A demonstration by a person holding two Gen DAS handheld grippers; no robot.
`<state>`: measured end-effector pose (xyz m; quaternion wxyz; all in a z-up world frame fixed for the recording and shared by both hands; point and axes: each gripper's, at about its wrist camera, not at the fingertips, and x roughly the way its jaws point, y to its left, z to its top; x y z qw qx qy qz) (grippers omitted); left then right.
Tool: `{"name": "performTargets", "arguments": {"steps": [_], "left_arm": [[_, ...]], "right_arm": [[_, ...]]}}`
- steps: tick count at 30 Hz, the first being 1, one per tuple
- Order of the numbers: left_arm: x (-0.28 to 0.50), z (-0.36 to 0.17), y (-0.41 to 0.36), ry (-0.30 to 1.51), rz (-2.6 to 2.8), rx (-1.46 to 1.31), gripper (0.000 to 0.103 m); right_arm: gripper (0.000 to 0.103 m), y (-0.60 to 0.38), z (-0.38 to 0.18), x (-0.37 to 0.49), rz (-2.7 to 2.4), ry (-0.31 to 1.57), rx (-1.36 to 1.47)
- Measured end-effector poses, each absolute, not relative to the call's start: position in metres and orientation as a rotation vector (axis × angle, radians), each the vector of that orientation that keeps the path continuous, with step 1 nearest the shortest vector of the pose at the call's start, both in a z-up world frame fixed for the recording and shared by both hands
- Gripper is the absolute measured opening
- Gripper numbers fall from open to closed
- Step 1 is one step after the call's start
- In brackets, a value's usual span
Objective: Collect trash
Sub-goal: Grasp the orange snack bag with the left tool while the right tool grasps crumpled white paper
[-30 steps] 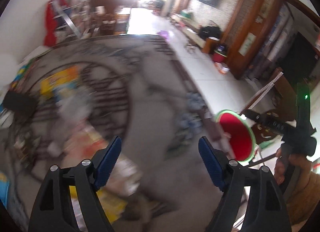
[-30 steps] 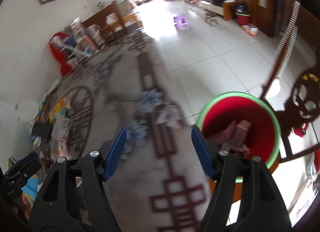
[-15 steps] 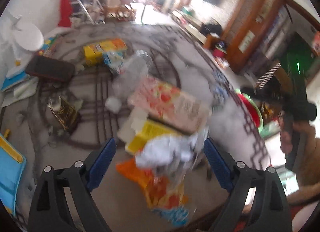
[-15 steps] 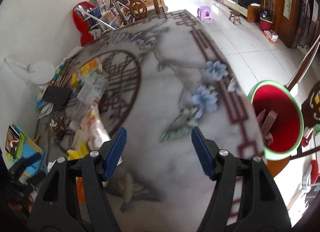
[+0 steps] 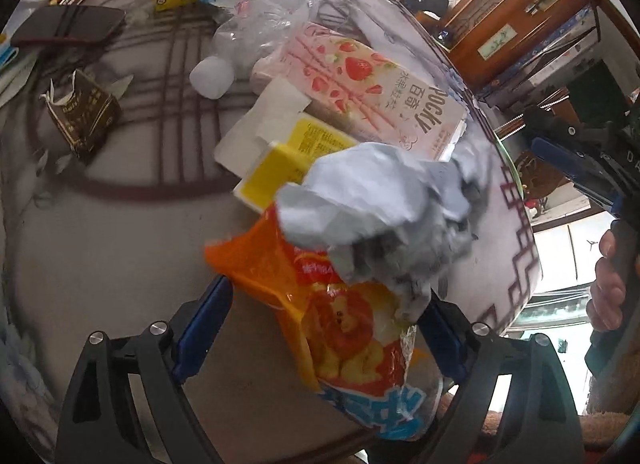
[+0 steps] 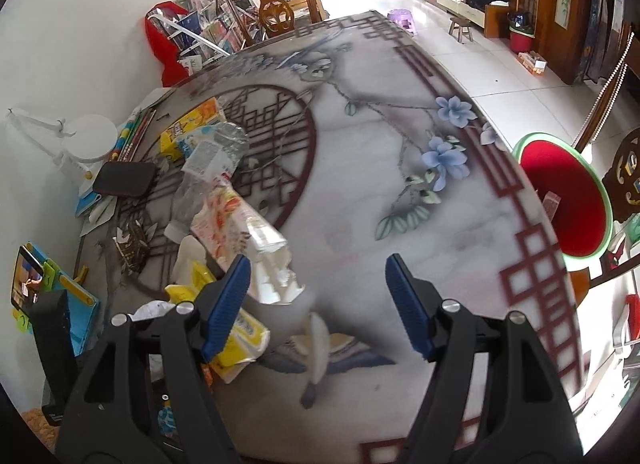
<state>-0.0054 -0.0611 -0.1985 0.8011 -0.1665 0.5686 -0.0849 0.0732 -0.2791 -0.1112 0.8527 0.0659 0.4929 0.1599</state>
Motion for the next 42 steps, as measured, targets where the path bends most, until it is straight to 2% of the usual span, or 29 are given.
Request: {"name": "performTargets", "arguments": {"steps": [6,14,16,17,18,22,24,27,32,42], "left_arm": [[-0.006,-0.200,-0.056,1.220,-0.210,-0.355,0.083],[-0.004,-0.200,-0.053,1.218,-0.233,-0.355,0.083],[-0.004,-0.200,-0.054,1.221,-0.238,-0.352,0.083],[-0.005,-0.201,-0.054,1.223,-0.239,-0.352,0.083],[-0.005,-0.201,-0.054,1.225,-0.239,-0.352,0.083],[-0.004,-0.205,-0.052,1.233,-0.234,-0.384,0.083],[-0.003,-0.207,-0.050,1.236,-0.231,-0.405,0.079],[0.001,-0.212,-0.049,1.248,-0.220,-0.431,0.065],[0.001,-0.210,-0.044,1.234,-0.180,-0.466,0.052],[0.010,-0.145,-0.035,0.994,-0.105,-0.394,0.050]], "right_arm": [[0.068,-0.244,-0.111,0.062,0.536,1.091,0.138],[0.068,-0.206,-0.151,0.053,0.692,1.280,0.258],[0.056,-0.201,-0.157,0.053,0.699,1.300,0.302],[0.038,-0.200,-0.159,0.054,0.702,1.307,0.314],[0.036,-0.199,-0.159,0.054,0.700,1.303,0.316],[0.034,-0.203,-0.143,0.054,0.680,1.232,0.293],[0.033,-0.209,-0.134,0.057,0.667,1.192,0.287],[0.033,-0.219,-0.122,0.060,0.654,1.131,0.296],[0.033,-0.231,-0.112,0.065,0.630,1.069,0.297],[0.033,-0.240,-0.093,0.073,0.602,0.983,0.254]]}}
